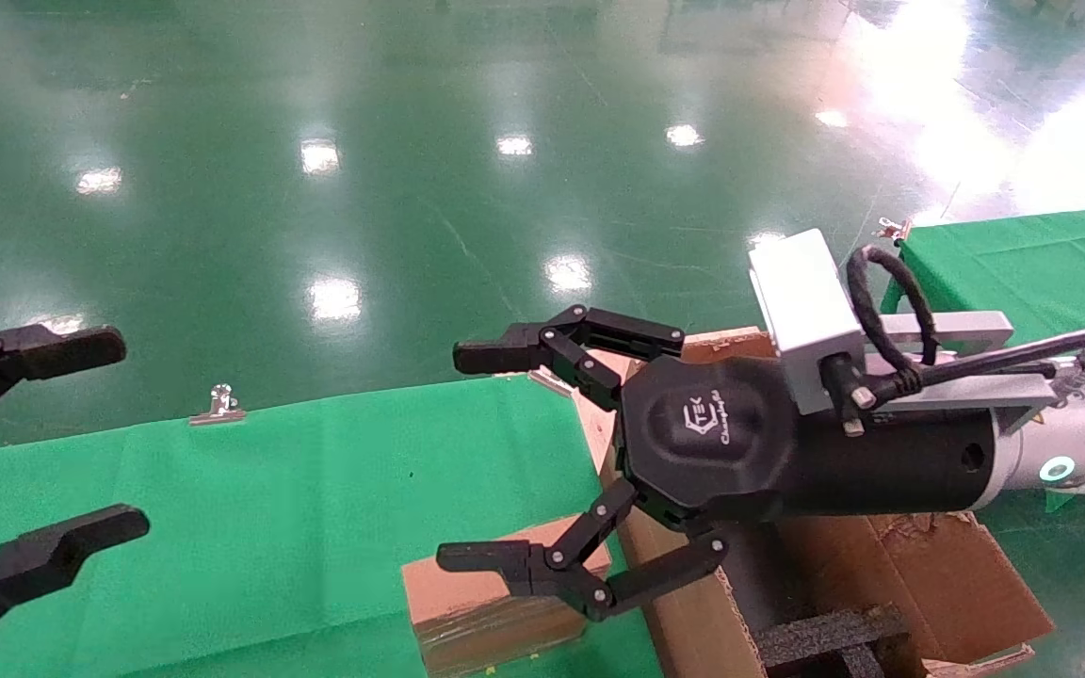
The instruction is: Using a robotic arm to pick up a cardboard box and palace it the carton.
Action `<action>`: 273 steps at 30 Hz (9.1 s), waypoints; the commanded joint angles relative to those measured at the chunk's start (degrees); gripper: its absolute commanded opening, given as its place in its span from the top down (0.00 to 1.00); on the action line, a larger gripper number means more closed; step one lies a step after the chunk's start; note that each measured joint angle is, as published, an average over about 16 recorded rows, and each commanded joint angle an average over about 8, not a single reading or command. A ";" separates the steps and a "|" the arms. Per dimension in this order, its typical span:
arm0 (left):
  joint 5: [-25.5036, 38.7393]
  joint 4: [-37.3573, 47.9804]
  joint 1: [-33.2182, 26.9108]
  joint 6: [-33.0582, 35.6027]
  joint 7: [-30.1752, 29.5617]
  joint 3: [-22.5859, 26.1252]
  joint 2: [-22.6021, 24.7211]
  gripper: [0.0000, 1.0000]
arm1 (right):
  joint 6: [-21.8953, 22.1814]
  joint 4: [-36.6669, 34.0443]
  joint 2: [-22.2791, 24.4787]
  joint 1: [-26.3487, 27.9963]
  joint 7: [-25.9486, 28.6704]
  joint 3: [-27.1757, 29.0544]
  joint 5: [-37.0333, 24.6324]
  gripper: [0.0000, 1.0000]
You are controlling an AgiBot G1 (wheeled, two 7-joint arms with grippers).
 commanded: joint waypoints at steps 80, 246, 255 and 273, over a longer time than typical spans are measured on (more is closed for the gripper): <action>-0.03 0.01 0.01 -0.01 0.00 -0.01 -0.01 0.00 | -1.73 -9.89 -21.65 35.51 -1.68 -46.71 -47.13 1.00; -0.03 0.05 0.04 -0.04 0.01 -0.01 -0.03 0.00 | 24.51 -27.10 8.40 65.80 52.09 -105.94 -24.24 1.00; -0.03 0.05 0.04 -0.04 0.01 -0.01 -0.03 0.00 | 28.41 -26.22 6.78 62.40 55.28 -107.05 -25.18 1.00; -0.03 0.05 0.04 -0.04 0.01 -0.01 -0.03 0.00 | 35.86 -30.05 1.41 52.13 57.32 -107.46 -22.84 1.00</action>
